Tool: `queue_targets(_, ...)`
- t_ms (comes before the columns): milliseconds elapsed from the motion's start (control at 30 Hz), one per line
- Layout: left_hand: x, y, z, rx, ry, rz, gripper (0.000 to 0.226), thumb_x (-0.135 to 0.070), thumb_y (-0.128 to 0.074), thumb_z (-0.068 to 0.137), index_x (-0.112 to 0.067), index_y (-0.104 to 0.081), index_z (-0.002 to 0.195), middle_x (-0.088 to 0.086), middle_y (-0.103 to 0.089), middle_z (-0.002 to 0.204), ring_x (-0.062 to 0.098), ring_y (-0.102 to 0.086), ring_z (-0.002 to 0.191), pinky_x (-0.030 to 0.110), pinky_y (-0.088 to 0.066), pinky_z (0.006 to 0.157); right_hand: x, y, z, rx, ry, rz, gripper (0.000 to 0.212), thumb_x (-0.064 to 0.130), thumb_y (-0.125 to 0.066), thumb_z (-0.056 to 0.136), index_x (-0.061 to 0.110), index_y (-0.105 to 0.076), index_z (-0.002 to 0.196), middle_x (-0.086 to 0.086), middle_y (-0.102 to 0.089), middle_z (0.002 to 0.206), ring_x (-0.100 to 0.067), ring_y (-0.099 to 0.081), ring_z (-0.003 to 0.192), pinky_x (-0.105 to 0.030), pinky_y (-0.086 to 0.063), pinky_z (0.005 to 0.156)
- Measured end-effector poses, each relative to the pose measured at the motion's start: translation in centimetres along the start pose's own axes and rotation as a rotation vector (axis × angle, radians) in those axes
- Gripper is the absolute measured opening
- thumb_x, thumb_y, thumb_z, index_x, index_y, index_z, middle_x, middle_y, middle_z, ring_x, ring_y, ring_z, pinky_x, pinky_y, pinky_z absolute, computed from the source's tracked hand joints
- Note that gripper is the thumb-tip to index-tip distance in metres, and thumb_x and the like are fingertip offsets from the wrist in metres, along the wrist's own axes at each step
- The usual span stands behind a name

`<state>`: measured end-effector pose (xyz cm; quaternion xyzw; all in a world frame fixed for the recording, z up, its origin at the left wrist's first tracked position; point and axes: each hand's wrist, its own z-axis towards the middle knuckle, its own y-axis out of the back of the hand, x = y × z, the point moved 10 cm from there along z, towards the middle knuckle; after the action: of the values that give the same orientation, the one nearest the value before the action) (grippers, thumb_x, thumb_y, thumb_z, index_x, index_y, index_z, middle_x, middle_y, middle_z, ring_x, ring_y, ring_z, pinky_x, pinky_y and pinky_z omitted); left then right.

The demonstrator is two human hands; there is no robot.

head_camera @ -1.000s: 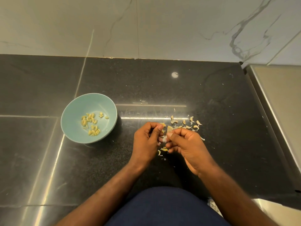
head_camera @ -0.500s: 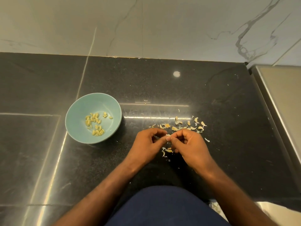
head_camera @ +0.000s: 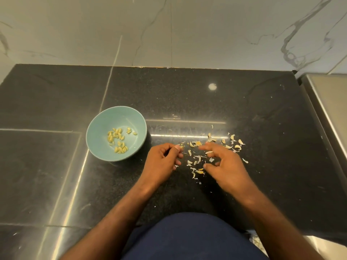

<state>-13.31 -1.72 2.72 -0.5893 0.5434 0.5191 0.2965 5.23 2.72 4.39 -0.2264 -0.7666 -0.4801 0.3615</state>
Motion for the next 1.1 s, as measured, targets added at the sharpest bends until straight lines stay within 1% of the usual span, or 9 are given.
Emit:
queue_targets(100,1.3,0.1,-0.2,-0.029,0.058,-0.012,0.022,-0.019,-0.054,0.101,-0.012,-0.073,0.092,0.006,-0.072,0.079,0.011,-0.063,0.063,0.020,-0.051,0.056,-0.6,-1.6,0.8,0.010,-0.003,-0.146,0.032,0.022,-0.071,0.091,0.027,-0.068,0.122,0.015,-0.061,0.108,-0.006,-0.059,0.097,-0.026,-0.050,0.087)
queue_targets(200,2.3,0.1,-0.6,-0.042,0.098,-0.019,0.023,-0.020,-0.049,0.104,-0.015,-0.070,0.095,0.004,-0.071,0.081,0.009,-0.063,0.063,0.020,-0.050,0.056,0.1,-3.7,1.7,-0.011,0.068,-0.364,0.030,0.038,-0.066,0.094,0.025,-0.069,0.121,0.007,-0.063,0.104,-0.009,-0.057,0.094,-0.027,-0.049,0.084)
queue_targets(333,2.5,0.1,-1.1,-0.035,0.103,0.006,0.020,-0.022,-0.050,0.103,-0.017,-0.070,0.098,0.002,-0.071,0.082,0.008,-0.064,0.064,0.020,-0.050,0.057,0.5,-5.1,2.8,0.011,0.110,-0.455,0.014,0.031,-0.059,0.099,0.022,-0.069,0.104,0.006,-0.059,0.100,-0.013,-0.056,0.093,-0.030,-0.048,0.081)
queue_targets(467,1.4,0.3,-1.4,-0.055,0.083,-0.044,0.017,-0.022,-0.060,0.098,-0.012,-0.072,0.092,0.001,-0.072,0.076,0.007,-0.063,0.062,0.019,-0.050,0.057,0.7,-3.7,2.7,-0.016,0.101,-0.183,0.017,0.015,-0.062,0.097,0.022,-0.066,0.111,0.010,-0.064,0.101,-0.007,-0.060,0.093,-0.023,-0.050,0.082)
queue_targets(600,0.6,-0.4,-1.6,-0.034,0.108,-0.180,0.018,-0.020,-0.061,0.097,-0.005,-0.071,0.095,0.003,-0.071,0.076,0.009,-0.061,0.063,0.018,-0.048,0.055,1.8,-1.3,1.4,-0.069,0.128,0.037,0.018,0.023,-0.063,0.097,0.025,-0.067,0.115,0.014,-0.068,0.102,-0.001,-0.063,0.093,-0.022,-0.054,0.080)
queue_targets(767,-0.2,-1.8,-2.1,0.040,0.122,-0.258,0.017,-0.017,-0.066,0.093,-0.001,-0.071,0.096,0.003,-0.069,0.073,0.009,-0.058,0.061,0.019,-0.046,0.054,3.2,-1.8,0.4,0.045,0.134,0.349,0.013,0.020,-0.072,0.091,0.028,-0.073,0.101,0.009,-0.075,0.092,-0.007,-0.070,0.089,-0.028,-0.058,0.081)
queue_targets(867,-0.2,-2.7,-2.3,0.105,0.204,-0.388,0.018,-0.014,-0.058,0.097,0.001,-0.068,0.096,0.003,-0.065,0.072,0.009,-0.056,0.061,0.019,-0.044,0.054,2.9,-1.9,0.3,0.025,0.089,0.530,0.011,0.020,-0.072,0.087,0.023,-0.076,0.097,0.001,-0.076,0.091,-0.013,-0.071,0.086,-0.032,-0.058,0.078)
queue_targets(967,0.0,-4.3,-2.9,0.211,0.343,-0.606,0.016,-0.012,-0.054,0.098,-0.004,-0.066,0.093,0.002,-0.061,0.071,0.007,-0.053,0.058,0.017,-0.042,0.052,2.3,-2.4,0.0,0.053,0.012,0.765,0.016,0.022,-0.071,0.080,0.020,-0.078,0.094,-0.005,-0.074,0.084,-0.015,-0.064,0.074,-0.026,-0.055,0.069)
queue_targets(1100,0.3,-5.7,-3.4,0.268,0.467,-0.768,0.017,-0.013,-0.054,0.098,-0.008,-0.064,0.086,0.000,-0.058,0.068,0.005,-0.051,0.054,0.013,-0.041,0.047,1.9,-2.9,-0.3,0.090,-0.041,0.914,0.017,0.018,-0.068,0.080,0.020,-0.079,0.092,-0.005,-0.073,0.084,-0.012,-0.063,0.074,-0.022,-0.051,0.063)
